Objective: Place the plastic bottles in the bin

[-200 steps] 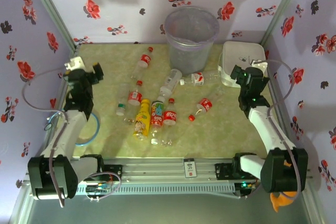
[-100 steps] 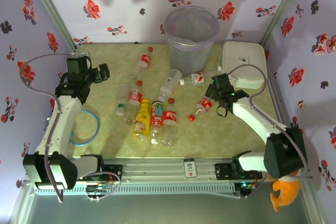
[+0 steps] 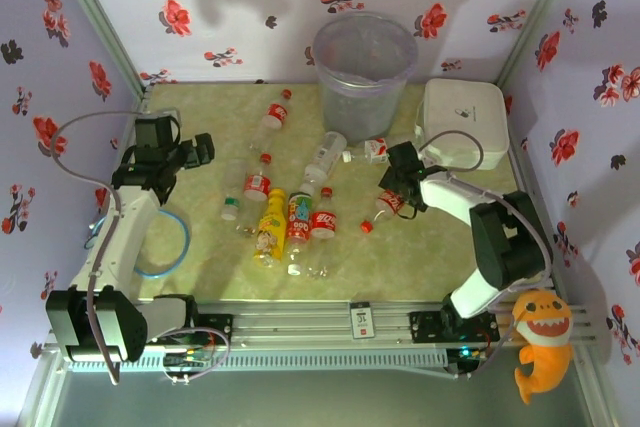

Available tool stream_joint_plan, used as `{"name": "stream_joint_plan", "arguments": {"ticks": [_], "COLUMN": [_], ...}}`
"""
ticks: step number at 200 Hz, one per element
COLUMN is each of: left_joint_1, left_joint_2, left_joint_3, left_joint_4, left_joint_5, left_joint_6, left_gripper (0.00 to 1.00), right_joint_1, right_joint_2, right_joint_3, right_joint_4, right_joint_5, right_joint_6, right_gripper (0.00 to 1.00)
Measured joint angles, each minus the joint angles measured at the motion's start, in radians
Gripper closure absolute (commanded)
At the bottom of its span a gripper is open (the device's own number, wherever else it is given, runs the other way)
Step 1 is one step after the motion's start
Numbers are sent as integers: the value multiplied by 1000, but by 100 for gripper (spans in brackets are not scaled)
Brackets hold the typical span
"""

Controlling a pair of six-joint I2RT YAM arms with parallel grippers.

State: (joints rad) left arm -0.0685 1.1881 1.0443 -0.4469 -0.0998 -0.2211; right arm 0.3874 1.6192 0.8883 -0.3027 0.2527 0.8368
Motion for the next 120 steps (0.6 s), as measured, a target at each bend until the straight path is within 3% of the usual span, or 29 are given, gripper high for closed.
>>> {"name": "stream_joint_plan", "arguments": {"ticks": [54,85,120], "left_joint_1": [0,0,0], "left_joint_2": [-3,-3,-2], "left_joint_3": [-14,-15,-15], "left_joint_4": [15,16,17], "left_joint_5": [0,0,0], "left_joint_6": [18,18,19], "left_gripper": [4,3,3], "right_joint_1": [0,0,2], "right_joint_2": [16,-47,-248], "right_joint_3": [3,3,54], "right_joint_4": [19,-39,-179], "right_joint_5": [-13,-10,8], "right_joint_6": [5,-19,-81], "right_gripper": [46,47,47]}}
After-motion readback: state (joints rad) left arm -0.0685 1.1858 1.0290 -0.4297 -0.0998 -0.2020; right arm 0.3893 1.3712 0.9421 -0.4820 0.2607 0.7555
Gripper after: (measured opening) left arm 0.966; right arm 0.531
